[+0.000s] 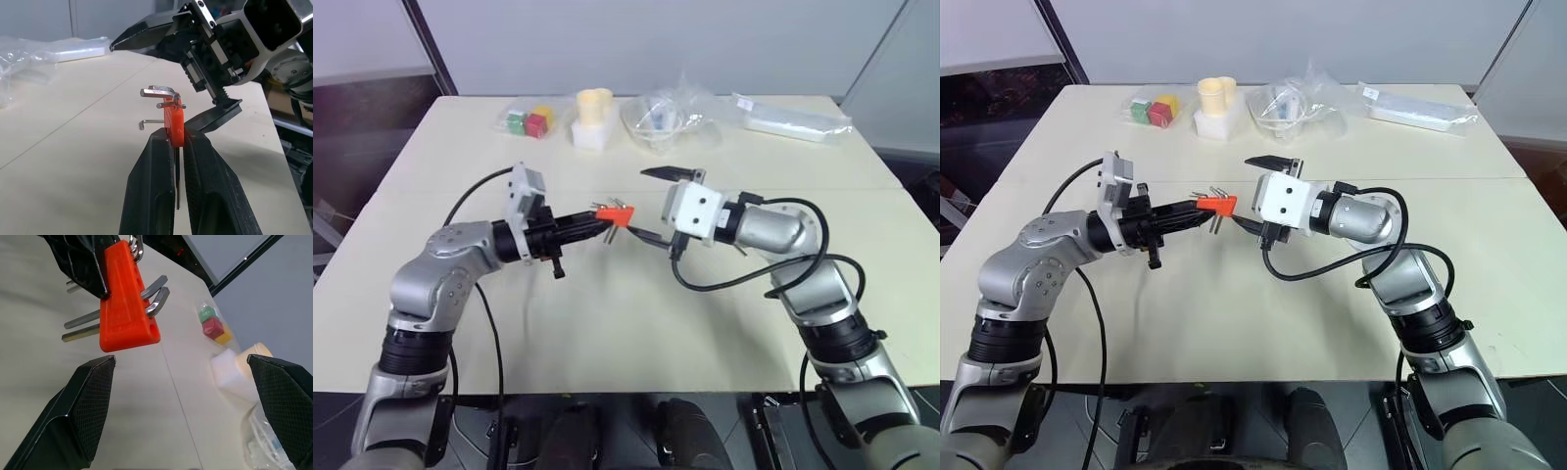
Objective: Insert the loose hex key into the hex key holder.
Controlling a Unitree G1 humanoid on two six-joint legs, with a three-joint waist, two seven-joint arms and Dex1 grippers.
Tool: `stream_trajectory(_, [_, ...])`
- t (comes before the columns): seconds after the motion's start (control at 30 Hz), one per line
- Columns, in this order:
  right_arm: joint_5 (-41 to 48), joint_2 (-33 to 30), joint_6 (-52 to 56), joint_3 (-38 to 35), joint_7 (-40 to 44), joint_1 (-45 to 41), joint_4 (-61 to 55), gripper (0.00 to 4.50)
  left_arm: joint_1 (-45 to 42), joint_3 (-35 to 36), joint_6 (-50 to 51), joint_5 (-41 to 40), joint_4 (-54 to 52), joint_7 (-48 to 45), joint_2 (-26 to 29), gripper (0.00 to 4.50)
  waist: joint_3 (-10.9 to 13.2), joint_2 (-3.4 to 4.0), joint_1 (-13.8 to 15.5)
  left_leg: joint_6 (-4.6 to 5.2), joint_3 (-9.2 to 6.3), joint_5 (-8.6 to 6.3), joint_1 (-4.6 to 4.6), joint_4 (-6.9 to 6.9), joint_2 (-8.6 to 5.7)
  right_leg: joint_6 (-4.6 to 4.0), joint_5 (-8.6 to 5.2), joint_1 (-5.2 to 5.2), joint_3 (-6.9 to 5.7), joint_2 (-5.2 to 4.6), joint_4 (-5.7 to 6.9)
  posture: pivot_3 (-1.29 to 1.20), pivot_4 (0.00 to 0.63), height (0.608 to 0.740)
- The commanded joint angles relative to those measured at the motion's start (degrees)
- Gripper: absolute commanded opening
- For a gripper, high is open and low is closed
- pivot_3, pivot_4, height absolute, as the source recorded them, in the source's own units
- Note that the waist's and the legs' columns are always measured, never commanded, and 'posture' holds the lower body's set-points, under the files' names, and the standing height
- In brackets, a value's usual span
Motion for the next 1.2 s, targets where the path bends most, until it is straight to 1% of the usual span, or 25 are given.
stream_trajectory(0.03, [0.5, -0.1, -0.2, -1.5, -0.6, -1.9, -1.3, 4.46, 0.5, 0.0, -1.5, 0.1, -1.2, -0.9, 0.5, 0.0, 0.0, 0.0, 0.0, 0.0, 0.0, 0.0, 0.0, 0.0, 0.0, 0.0, 0.0, 0.0, 0.0, 0.0, 0.0, 0.0, 0.15, 0.74])
stream_trajectory(0.3, [0.9, -0.8, 0.2, -1.2, 0.5, -1.3, -2.4, 4.46, 0.2, 0.1, -1.9, 0.2, -1.0, -1.0, 0.3, 0.0, 0.0, 0.0, 0.0, 0.0, 0.0, 0.0, 0.0, 0.0, 0.0, 0.0, 0.0, 0.0, 0.0, -0.02, 0.0, 0.0, 0.15, 0.74])
stream_trajectory(1.2, [2.2, 0.2, 2.0, 0.4, 3.0, -0.9, -5.1, 4.46, -1.2, 0.4, -2.2, 0.0, -0.5, 0.2, -0.9, 0.0, 0.0, 0.0, 0.0, 0.0, 0.0, 0.0, 0.0, 0.0, 0.0, 0.0, 0.0, 0.0, 0.0, -0.01, -0.01, 0.0, 0.15, 0.74])
